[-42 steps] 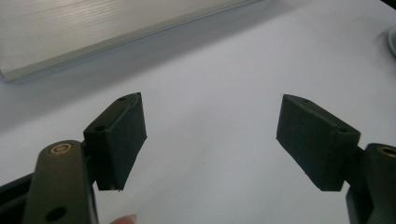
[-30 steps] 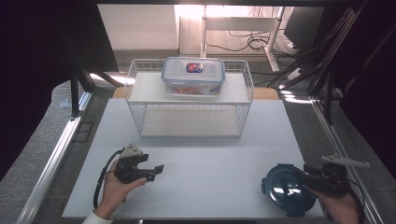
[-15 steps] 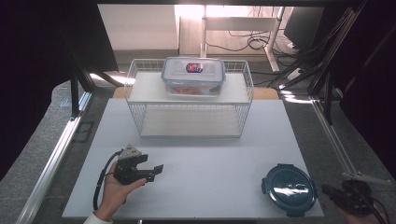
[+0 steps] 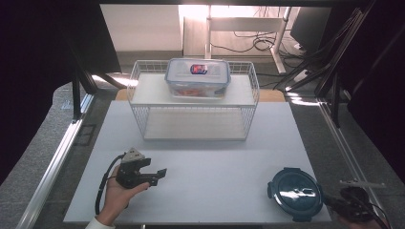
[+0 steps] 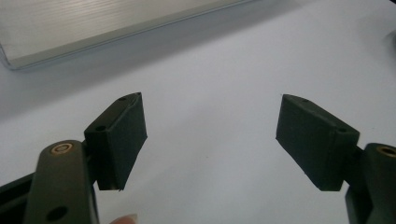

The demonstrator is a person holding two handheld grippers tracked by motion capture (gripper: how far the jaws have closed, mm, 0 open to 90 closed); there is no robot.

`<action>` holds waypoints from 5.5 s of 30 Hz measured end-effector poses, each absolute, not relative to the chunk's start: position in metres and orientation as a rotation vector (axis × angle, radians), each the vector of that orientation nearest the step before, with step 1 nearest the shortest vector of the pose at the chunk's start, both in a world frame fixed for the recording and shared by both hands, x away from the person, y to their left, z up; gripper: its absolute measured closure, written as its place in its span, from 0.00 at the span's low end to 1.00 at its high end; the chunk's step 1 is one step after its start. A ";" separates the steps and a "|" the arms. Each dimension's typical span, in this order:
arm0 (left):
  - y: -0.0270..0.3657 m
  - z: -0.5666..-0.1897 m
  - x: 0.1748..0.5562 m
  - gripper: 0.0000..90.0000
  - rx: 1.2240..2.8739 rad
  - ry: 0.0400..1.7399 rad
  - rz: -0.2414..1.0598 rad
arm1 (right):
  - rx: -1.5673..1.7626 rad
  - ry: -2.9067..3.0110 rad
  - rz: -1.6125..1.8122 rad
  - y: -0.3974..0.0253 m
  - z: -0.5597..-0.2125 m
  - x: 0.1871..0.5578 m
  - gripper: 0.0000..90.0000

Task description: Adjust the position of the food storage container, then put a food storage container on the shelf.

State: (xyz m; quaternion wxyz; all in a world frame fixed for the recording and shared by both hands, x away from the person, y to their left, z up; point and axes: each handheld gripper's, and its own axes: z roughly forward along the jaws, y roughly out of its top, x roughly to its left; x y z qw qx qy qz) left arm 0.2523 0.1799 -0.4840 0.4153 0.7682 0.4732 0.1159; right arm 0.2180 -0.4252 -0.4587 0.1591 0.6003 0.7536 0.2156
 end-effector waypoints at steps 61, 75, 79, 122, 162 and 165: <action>0.185 -0.487 0.257 0.26 1.931 1.223 0.298 | 1.384 2.551 0.668 -0.266 -0.471 0.258 0.99; 0.190 -0.486 0.257 0.26 1.913 1.232 0.299 | 1.211 2.671 0.634 -0.209 -0.472 0.271 0.99; 0.190 -0.486 0.257 0.26 1.908 1.234 0.297 | 1.166 2.710 0.648 -0.195 -0.473 0.273 0.99; 0.183 -0.476 0.248 0.26 1.872 1.235 0.203 | 1.307 2.469 1.253 -0.233 -0.452 0.283 0.32; 0.153 -0.480 0.245 0.21 1.885 1.213 0.042 | 1.429 2.520 1.344 -0.218 -0.470 0.284 0.22; 0.148 -0.484 0.247 0.21 1.893 1.216 0.015 | 1.436 2.531 1.349 -0.215 -0.472 0.283 0.22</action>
